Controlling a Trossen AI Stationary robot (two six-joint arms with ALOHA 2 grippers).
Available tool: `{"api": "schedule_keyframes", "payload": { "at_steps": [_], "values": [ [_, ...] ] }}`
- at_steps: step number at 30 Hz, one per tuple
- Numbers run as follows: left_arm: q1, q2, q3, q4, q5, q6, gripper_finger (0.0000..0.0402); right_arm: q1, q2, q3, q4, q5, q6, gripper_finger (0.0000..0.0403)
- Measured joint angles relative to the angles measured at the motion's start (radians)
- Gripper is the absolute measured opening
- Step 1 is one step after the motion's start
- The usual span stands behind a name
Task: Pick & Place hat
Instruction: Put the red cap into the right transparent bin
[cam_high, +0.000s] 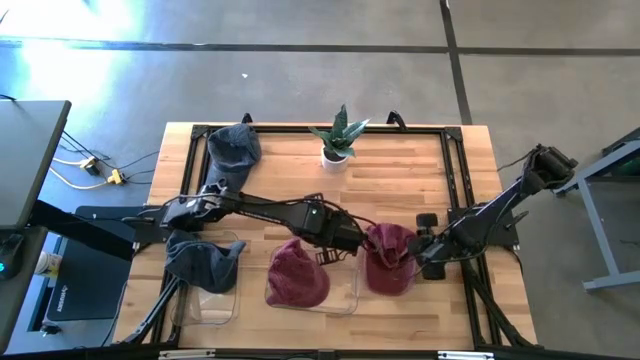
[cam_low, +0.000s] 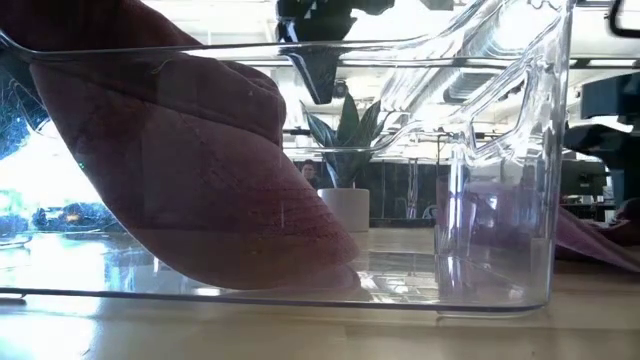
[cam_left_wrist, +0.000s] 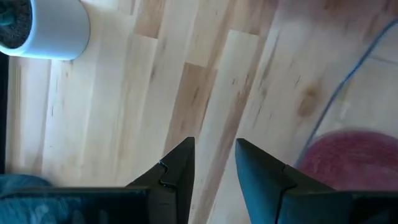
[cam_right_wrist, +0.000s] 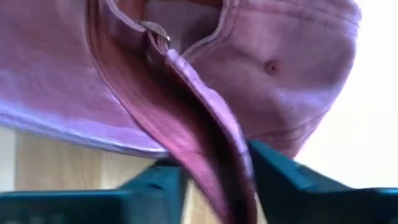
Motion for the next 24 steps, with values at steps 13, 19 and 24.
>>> {"api": "schedule_keyframes", "payload": {
  "at_steps": [13, 19, 24],
  "values": [
    [0.101, -0.071, 0.003, -0.066, -0.073, 0.012, 0.0110, -0.133, -0.025, 0.036, -0.061, -0.094, 0.672, 0.0011],
    [0.142, -0.120, -0.002, -0.068, -0.112, 0.018, 0.0110, -0.180, -0.067, 0.068, -0.152, -0.087, 1.031, 0.0007],
    [0.145, -0.157, 0.000, -0.071, -0.162, 0.023, 0.0110, -0.182, -0.057, 0.067, -0.177, -0.092, 1.273, 0.0012]
  ]
}}
